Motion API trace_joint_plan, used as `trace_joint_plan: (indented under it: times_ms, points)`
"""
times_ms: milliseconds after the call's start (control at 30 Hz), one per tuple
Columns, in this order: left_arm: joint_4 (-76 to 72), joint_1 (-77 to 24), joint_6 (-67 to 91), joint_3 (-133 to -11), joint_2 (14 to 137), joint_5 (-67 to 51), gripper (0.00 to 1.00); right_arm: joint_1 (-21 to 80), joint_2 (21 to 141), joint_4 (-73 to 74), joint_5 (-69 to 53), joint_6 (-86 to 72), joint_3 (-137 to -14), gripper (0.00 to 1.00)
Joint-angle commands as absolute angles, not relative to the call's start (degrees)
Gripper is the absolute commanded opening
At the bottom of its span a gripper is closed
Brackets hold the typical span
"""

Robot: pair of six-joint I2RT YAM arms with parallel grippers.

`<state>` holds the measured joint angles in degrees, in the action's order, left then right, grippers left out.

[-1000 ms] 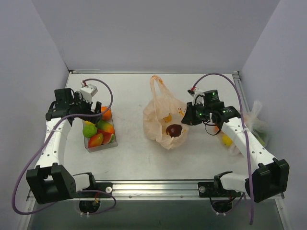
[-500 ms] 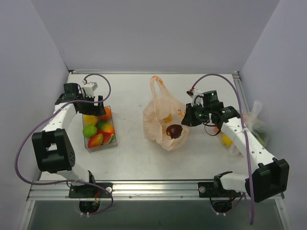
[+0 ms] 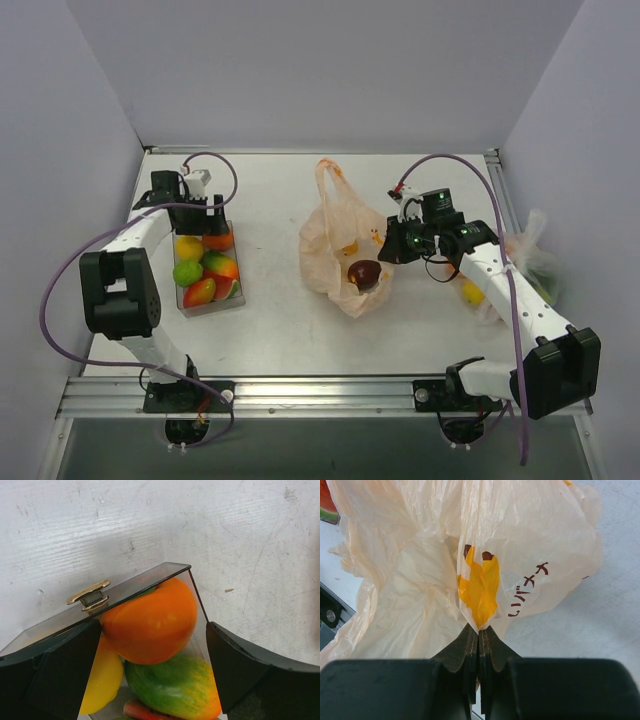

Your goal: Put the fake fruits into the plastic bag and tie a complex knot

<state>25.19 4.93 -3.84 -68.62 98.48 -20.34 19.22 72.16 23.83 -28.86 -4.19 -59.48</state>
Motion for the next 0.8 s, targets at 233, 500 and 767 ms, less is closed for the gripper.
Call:
trace_joint_plan:
  times_ms: [233,500,767]
  points:
    - [22.9,4.9,-0.5,-70.7,101.4,-18.4,0.90,19.6,72.5,24.5,-29.5,-3.0,-61.1,0.00]
    - [23.2,6.8,-0.9,-71.0,94.9,-23.6,0.65,19.6,72.5,24.7,-29.5,-2.6,-61.5,0.00]
    - [25.5,3.9,-6.1,-71.7,81.1,-34.3,0.60,19.7,72.6,24.8,-29.4,-2.2,-61.3,0.00]
